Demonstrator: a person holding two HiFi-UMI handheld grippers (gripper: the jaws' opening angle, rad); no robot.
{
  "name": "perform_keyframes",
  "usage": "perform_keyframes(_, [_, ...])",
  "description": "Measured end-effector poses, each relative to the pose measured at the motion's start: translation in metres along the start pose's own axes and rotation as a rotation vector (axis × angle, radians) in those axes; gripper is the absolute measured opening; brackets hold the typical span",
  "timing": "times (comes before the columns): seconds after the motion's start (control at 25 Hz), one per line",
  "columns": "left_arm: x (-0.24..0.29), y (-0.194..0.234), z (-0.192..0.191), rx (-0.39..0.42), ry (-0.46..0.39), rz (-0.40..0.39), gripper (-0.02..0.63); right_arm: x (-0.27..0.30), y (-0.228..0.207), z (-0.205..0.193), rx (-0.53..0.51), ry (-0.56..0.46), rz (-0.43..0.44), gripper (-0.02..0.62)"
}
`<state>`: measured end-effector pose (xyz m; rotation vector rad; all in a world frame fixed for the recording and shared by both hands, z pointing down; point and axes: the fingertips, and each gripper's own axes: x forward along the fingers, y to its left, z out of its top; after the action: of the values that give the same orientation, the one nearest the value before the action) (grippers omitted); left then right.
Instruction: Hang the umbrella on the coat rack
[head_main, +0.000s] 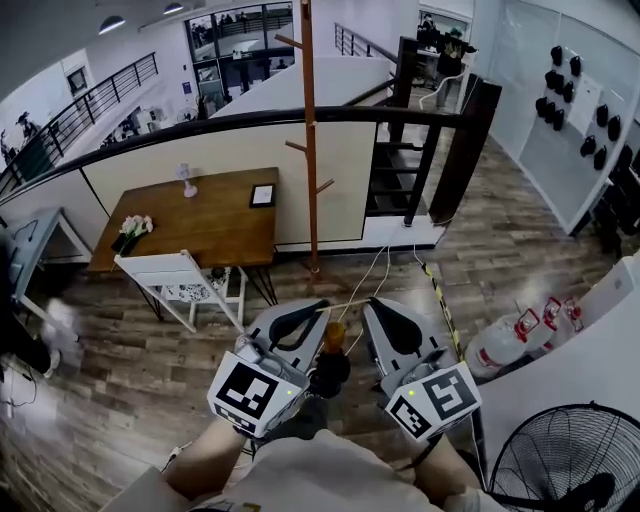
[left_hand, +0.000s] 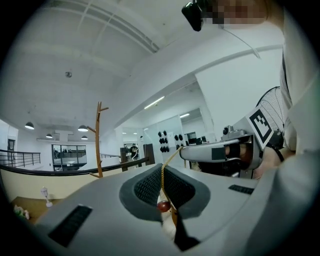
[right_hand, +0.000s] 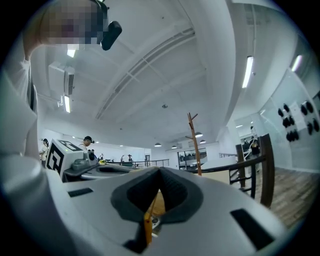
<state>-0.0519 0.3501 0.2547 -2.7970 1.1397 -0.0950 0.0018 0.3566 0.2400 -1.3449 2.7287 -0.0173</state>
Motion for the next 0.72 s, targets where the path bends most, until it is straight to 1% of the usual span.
perform_keyframes(0.2, [0.044, 0.046, -0.002, -0.01, 0.003, -0.01, 0.0, 0.052, -0.038, 0.002, 0.003, 0.008, -0.009, 0.006])
perform_keyframes(0.72, [0.165, 0.206, -0.007, -0.04, 0.005, -0.026, 0.0, 0.226, -0.138, 0.008, -0.01, 0.028, -0.014, 0.005])
